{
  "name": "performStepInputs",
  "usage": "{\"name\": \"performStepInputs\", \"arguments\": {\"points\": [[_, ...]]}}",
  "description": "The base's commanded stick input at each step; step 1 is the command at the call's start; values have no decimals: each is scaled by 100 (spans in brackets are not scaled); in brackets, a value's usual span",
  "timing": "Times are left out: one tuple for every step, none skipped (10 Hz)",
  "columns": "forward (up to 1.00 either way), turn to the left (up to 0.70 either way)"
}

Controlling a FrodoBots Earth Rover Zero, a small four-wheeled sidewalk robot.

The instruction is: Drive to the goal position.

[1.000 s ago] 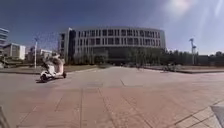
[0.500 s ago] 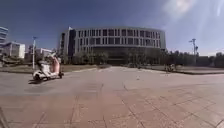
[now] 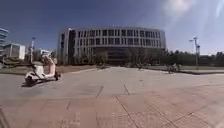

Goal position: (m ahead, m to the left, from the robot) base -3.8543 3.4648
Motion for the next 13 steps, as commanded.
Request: {"name": "performStepInputs", "arguments": {"points": [[70,0],[70,0],[70,0],[70,0],[70,0],[70,0],[70,0],[70,0],[70,0],[70,0],[70,0],[70,0],[70,0]]}}
